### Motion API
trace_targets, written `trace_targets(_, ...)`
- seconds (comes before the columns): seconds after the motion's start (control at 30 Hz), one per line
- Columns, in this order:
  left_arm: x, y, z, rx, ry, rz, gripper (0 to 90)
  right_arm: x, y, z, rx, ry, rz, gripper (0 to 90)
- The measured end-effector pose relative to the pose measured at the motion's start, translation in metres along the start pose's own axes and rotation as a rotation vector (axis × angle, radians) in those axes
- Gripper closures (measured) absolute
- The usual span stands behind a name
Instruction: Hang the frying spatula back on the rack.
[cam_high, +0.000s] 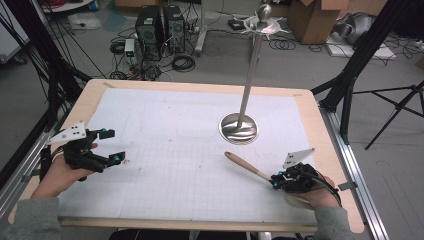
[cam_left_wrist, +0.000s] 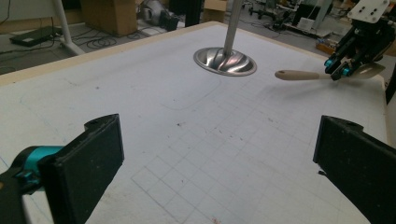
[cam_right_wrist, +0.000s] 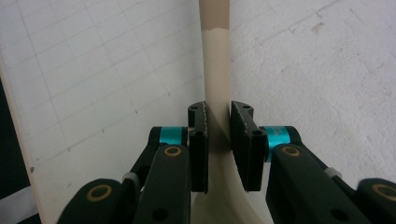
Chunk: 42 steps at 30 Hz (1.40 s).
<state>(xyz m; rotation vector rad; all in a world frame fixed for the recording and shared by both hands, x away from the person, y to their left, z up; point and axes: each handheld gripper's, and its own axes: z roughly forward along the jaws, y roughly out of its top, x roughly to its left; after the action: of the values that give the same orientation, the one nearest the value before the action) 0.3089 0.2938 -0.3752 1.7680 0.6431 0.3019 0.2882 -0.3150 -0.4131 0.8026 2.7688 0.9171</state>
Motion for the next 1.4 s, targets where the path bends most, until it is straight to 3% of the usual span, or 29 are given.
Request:
trace_targets(0.3, 0.0, 0.002, -0.003, -0.018, -0.002, -0.001, 2.2, -0.002, -0.001, -0.009, -0.091, 0.017, 0.015, 77.9)
trace_targets(0.6, 0.0, 0.003, -0.006, -0.032, -0.003, -0.001, 2.2, -0.008, 0.004, -0.02, -0.146, 0.047, 0.015, 77.9)
trace_targets(0.77, 0.0, 0.003, -0.004, -0.029, -0.009, -0.007, 2.2, -0.011, 0.006, -0.023, -0.149, 0.053, -0.002, 77.9)
trace_targets(1.23, -0.004, 0.005, 0.0, -0.025, -0.024, -0.001, 2.2, -0.021, 0.01, -0.042, -0.202, 0.042, 0.004, 77.9)
trace_targets(1.4, -0.004, 0.006, 0.0, -0.028, -0.025, -0.002, 2.2, -0.024, 0.016, -0.054, -0.25, 0.033, 0.014, 77.9)
